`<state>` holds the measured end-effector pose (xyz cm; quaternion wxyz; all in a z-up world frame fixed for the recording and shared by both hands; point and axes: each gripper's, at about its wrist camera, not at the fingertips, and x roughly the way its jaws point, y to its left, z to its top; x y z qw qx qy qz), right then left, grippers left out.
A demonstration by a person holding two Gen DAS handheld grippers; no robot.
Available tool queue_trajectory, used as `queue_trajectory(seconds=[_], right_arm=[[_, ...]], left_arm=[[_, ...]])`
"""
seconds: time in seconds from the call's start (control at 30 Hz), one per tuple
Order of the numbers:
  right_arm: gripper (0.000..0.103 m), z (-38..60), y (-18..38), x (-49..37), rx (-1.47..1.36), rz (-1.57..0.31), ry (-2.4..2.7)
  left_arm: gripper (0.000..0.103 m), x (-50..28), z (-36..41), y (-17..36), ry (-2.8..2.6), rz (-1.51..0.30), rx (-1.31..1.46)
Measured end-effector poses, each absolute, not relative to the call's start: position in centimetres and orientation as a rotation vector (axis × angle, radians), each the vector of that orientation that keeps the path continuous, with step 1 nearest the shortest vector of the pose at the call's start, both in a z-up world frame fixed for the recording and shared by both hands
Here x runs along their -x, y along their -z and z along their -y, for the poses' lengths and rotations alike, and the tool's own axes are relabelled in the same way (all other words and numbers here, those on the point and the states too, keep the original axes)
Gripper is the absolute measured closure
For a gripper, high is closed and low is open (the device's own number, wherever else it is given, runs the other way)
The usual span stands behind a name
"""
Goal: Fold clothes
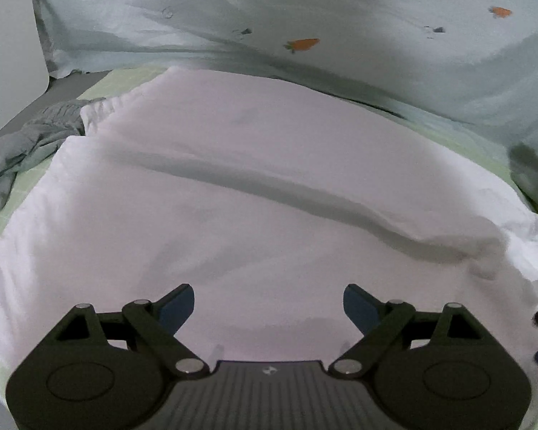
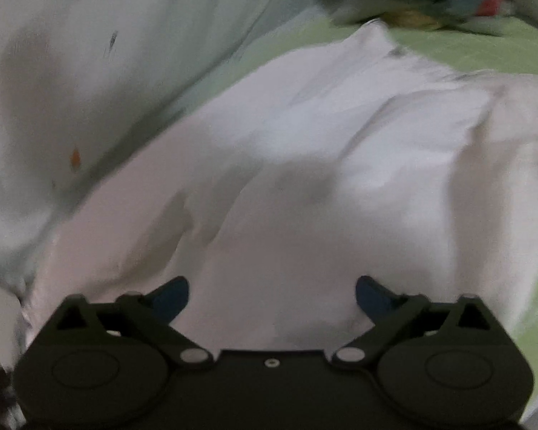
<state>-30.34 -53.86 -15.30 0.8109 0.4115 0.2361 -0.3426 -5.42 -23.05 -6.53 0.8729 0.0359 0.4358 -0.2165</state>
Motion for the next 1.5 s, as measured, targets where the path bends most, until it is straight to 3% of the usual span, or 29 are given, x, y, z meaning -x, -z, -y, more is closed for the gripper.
queue_trajectory(seconds=[0.2, 0.5, 1.07, 1.5], right_arm=[[0.000, 57.3, 14.9, 38.5, -0.991, -0.340, 0.852], [0.000, 57.4, 17.2, 42.7, -1.077, -0.396, 0.928], [0.000, 54.7, 18.9, 39.8, -1.254, -0.238, 0.781], [0.000, 50.2, 18.3, 35.9, -1.185, -0.260, 0.918]], left_arm=[[0.012, 9.4, 23.1, 6.5, 0.420, -0.914, -0.074], [0.008, 11.7, 21.5, 5.7, 0.340, -0.911, -0.073], [0.008, 7.4, 9.9, 6.8, 0.082, -0.970, 0.171], [0.008, 0.5, -1.9, 10.3, -0.155, -1.008, 0.278]])
